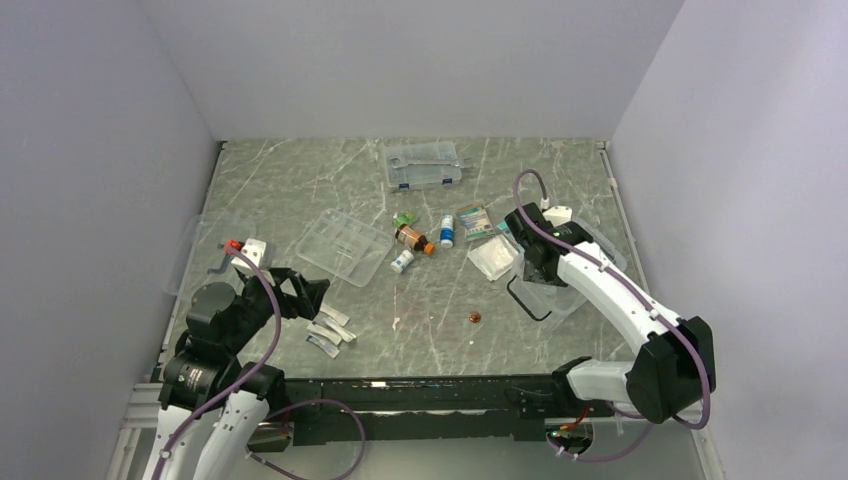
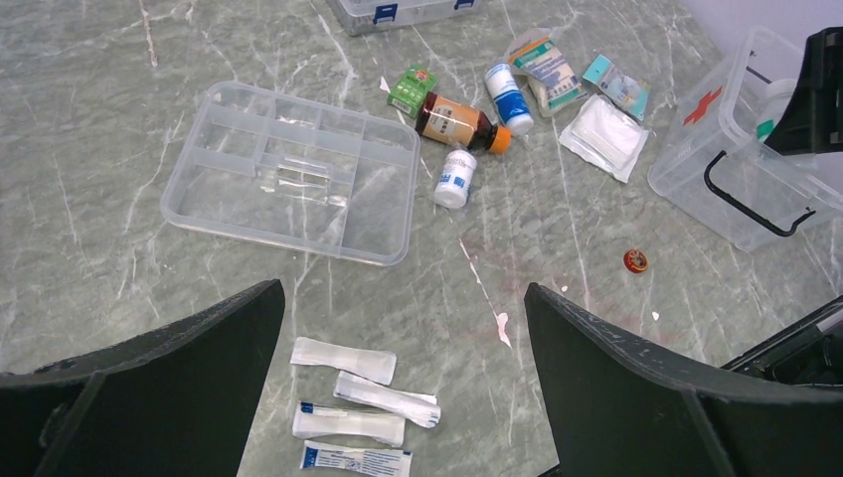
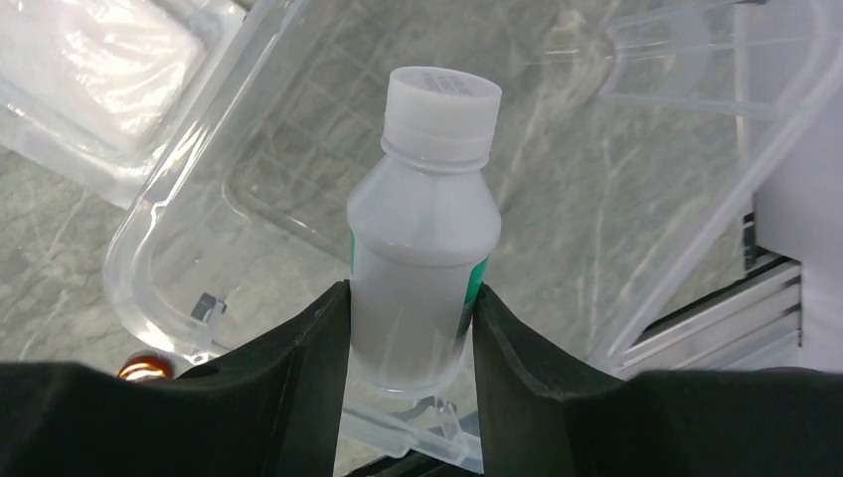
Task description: Organize the medicine kit
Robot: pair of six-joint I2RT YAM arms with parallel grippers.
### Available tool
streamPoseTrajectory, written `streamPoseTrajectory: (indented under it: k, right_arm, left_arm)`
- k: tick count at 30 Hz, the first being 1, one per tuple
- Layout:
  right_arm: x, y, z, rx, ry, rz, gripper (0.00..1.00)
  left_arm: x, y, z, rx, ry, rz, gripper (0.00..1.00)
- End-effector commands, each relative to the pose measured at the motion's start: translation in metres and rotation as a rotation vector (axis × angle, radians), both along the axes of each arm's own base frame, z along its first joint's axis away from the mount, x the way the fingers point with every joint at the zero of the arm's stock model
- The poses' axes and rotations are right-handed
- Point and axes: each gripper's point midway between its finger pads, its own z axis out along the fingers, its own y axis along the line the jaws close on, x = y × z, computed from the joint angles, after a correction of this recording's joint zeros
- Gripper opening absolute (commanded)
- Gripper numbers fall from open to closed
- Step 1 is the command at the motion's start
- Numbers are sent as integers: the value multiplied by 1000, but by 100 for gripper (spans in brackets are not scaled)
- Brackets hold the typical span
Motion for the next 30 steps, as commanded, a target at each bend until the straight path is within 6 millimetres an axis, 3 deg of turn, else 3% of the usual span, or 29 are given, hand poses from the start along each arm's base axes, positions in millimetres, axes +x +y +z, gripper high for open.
streamPoseTrajectory:
  k: [1, 12, 24, 30]
  right_arm:
    - [5, 18, -11, 90, 5, 34, 0]
    - [-9, 57, -40, 331, 45, 61, 0]
    - [-12, 47, -59, 263, 95, 32, 0]
    - [2, 59, -65, 343, 11, -38, 0]
  left_arm:
    - [-1, 0, 14, -18, -36, 2, 99]
    - [-2, -1, 15, -19, -41, 0, 99]
    - [-3, 0, 15, -17, -43, 1, 99]
    - [-3, -1, 15, -16, -40, -6, 99]
